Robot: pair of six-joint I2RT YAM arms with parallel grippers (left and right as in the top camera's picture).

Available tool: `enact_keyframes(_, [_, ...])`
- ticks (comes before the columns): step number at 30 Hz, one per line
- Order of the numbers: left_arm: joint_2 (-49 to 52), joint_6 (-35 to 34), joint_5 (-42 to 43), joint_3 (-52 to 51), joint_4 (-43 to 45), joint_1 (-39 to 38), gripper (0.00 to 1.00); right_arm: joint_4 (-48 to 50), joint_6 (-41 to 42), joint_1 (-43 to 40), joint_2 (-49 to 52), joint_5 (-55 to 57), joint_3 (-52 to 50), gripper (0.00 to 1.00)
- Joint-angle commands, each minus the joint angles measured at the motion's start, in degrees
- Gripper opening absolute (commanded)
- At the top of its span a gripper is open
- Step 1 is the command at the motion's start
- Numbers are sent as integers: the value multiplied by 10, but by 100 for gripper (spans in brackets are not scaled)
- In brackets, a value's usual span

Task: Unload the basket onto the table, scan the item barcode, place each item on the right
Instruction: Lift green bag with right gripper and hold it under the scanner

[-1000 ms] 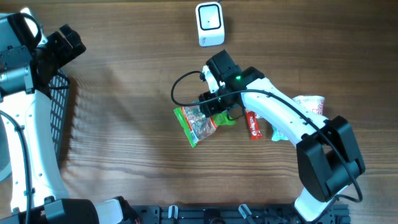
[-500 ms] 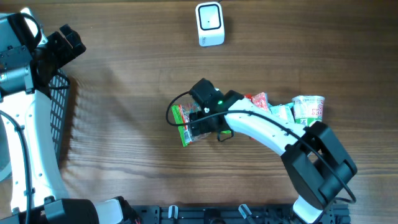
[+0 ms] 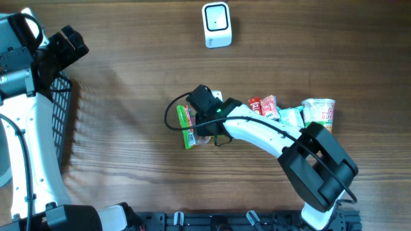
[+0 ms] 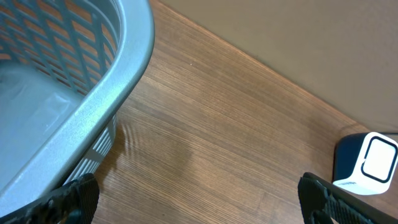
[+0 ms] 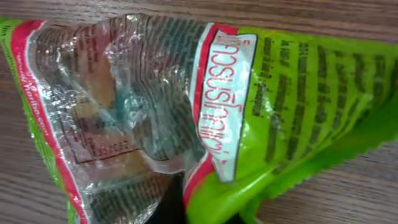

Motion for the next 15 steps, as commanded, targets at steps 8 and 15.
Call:
enact_keyframes(8, [-2, -1, 5, 7, 1, 1, 100, 3, -222, -99, -45, -268, -12, 4])
enact_keyframes(15, [-2, -1, 5, 7, 1, 1, 100, 35, -299, -128, -74, -477, -11, 4])
